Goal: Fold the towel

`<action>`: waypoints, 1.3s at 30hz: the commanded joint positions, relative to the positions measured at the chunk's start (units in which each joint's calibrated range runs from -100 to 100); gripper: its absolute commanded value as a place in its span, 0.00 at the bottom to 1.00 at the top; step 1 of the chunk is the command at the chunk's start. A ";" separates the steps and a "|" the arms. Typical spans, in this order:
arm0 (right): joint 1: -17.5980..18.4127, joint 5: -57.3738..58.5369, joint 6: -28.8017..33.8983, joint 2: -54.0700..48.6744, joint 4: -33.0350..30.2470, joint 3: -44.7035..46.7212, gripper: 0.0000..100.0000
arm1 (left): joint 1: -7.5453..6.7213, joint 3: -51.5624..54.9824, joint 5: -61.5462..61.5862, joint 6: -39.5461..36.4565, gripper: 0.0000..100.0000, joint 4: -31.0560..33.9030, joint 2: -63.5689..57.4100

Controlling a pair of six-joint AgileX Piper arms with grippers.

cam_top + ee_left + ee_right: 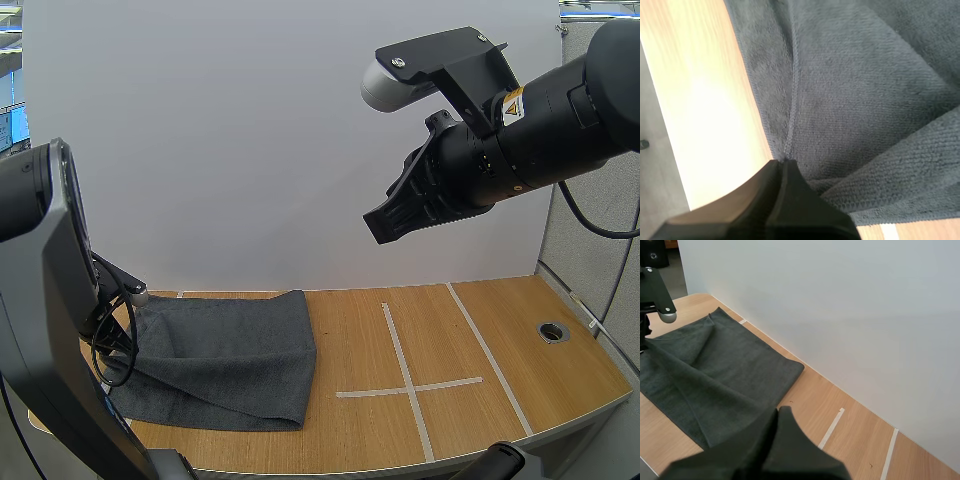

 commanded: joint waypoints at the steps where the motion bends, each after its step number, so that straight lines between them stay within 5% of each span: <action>1: 0.21 0.00 0.29 -0.52 0.11 0.20 0.00 | 0.14 0.22 1.80 0.14 0.00 -0.14 -0.66; 8: 0.21 0.00 0.29 -0.52 0.11 0.20 0.00 | 0.43 0.22 4.02 0.14 0.00 0.26 -0.66; 17: 0.21 0.00 0.29 -0.52 0.11 0.20 0.00 | 3.64 0.22 2.20 2.37 0.00 0.26 -0.66; 29: 0.21 0.00 0.29 -0.52 0.11 0.20 0.00 | 3.66 3.55 -0.65 5.78 0.01 -4.75 -0.66; 35: 0.21 0.00 0.29 -0.52 0.11 0.20 0.00 | 3.66 3.55 -0.65 5.78 0.41 -4.75 -0.66; 37: 0.21 0.00 0.29 -0.52 0.11 0.20 0.00 | 3.66 3.55 -0.65 5.78 0.81 -4.75 -0.66; 39: 0.21 0.00 0.29 -0.52 0.11 0.20 0.00 | 3.66 3.55 -0.86 5.78 1.00 -4.75 -0.66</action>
